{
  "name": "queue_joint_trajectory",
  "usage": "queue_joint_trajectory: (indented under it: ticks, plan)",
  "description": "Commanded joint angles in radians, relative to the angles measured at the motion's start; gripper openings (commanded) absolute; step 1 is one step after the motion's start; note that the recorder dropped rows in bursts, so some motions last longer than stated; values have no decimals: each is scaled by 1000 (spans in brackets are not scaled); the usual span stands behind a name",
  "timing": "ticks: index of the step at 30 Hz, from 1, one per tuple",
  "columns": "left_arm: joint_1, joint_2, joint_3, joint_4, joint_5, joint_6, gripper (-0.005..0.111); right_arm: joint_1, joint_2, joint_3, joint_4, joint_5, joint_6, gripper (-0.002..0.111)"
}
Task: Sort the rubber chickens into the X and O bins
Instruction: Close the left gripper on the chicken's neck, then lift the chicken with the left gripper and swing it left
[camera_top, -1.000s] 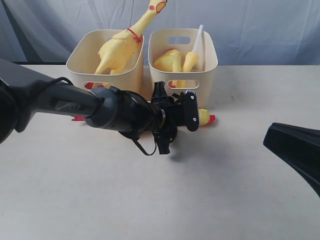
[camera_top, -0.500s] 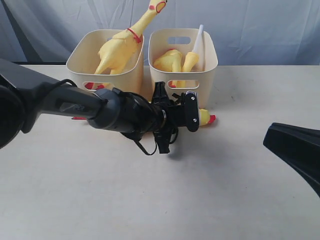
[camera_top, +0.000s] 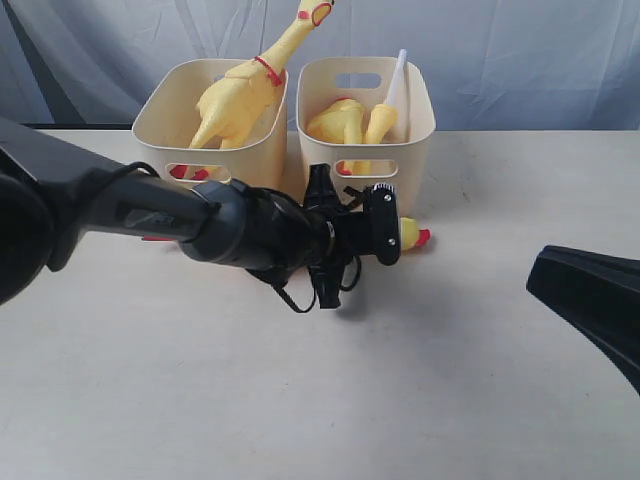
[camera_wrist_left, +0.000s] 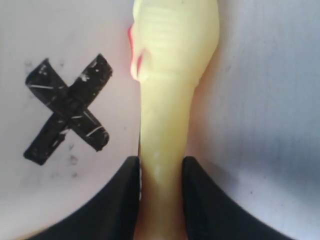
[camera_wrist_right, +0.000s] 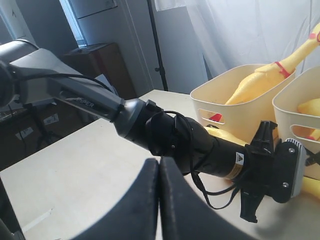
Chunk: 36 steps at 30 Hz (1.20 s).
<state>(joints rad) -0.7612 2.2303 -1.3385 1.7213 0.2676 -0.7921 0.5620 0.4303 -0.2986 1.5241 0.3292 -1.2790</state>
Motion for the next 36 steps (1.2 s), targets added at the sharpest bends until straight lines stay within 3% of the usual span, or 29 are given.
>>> queue_joint_trajectory:
  ticks: [1, 11, 30, 36]
  plan:
    - [-42, 15, 7, -53, 122, -16, 0, -4, -7, 6, 2, 0, -3, 0]
    - [-97, -33, 7, -142, 146, 19, 0, -4, -7, 6, 2, 0, -3, 0]
    - [-166, -187, 7, -723, 285, 469, 0, -4, -7, 6, 2, 0, -3, 0]
    - [-176, -250, 10, -757, 348, 489, 0, -4, -7, 6, 2, 0, -3, 0]
